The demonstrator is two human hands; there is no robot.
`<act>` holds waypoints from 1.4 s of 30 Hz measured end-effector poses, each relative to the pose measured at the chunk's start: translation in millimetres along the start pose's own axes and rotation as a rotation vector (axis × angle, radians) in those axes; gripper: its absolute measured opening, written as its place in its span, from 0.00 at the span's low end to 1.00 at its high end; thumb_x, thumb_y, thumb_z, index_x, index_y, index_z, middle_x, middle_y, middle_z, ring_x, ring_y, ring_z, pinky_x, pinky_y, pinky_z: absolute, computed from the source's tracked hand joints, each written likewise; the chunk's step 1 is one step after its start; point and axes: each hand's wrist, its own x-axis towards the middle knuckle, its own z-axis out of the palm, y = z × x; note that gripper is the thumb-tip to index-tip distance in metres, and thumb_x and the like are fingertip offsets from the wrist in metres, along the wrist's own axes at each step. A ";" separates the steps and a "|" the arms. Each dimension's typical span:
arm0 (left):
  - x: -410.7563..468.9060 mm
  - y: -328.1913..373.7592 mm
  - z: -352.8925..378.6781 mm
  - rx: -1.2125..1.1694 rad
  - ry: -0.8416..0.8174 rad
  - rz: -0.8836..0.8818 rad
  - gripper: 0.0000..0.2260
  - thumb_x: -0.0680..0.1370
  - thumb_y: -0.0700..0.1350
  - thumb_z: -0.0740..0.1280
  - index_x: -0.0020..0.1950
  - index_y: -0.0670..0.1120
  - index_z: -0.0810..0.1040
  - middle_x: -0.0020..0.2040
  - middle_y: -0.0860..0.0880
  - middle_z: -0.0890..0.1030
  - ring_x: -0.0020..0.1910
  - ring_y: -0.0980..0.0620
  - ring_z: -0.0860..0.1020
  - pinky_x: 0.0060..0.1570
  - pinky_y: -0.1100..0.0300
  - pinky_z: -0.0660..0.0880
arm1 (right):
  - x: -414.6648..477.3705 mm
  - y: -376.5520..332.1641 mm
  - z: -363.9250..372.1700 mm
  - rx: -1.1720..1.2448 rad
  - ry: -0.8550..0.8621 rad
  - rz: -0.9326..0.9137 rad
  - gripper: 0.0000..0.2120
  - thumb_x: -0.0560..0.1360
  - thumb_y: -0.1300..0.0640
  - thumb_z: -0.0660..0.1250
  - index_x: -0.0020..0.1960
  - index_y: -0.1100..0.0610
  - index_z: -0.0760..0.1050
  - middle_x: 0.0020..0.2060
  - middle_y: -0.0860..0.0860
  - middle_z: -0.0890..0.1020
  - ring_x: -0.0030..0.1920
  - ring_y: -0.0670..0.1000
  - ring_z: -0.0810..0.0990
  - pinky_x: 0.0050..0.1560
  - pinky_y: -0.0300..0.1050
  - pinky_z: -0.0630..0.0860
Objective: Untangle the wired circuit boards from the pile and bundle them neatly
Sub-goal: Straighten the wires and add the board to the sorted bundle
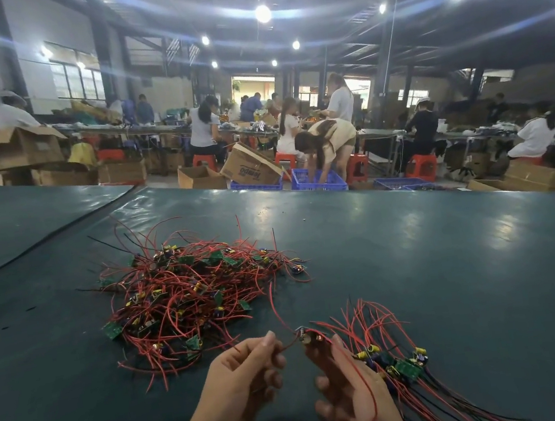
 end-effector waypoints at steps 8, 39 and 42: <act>-0.2 -0.5 -2.8 0.057 -0.044 0.098 0.12 0.64 0.39 0.72 0.44 0.40 0.74 0.33 0.44 0.79 0.25 0.51 0.75 0.22 0.63 0.70 | 7.6 0.4 -0.9 -0.048 0.049 0.035 0.14 0.72 0.52 0.69 0.34 0.60 0.85 0.37 0.55 0.86 0.22 0.47 0.73 0.21 0.36 0.67; 1.8 -3.0 -7.8 0.130 0.039 0.289 0.08 0.68 0.46 0.69 0.41 0.44 0.85 0.39 0.41 0.84 0.26 0.53 0.76 0.22 0.65 0.70 | -2.4 2.8 3.0 -0.229 0.094 -0.307 0.12 0.76 0.58 0.67 0.38 0.53 0.86 0.35 0.55 0.86 0.20 0.46 0.70 0.17 0.39 0.67; -1.2 -2.5 -5.4 0.175 0.033 0.352 0.07 0.67 0.46 0.70 0.40 0.44 0.85 0.38 0.41 0.84 0.26 0.53 0.76 0.23 0.64 0.70 | -1.2 2.6 2.4 -0.198 0.113 -0.267 0.10 0.75 0.56 0.68 0.39 0.54 0.86 0.36 0.55 0.86 0.19 0.46 0.69 0.17 0.37 0.66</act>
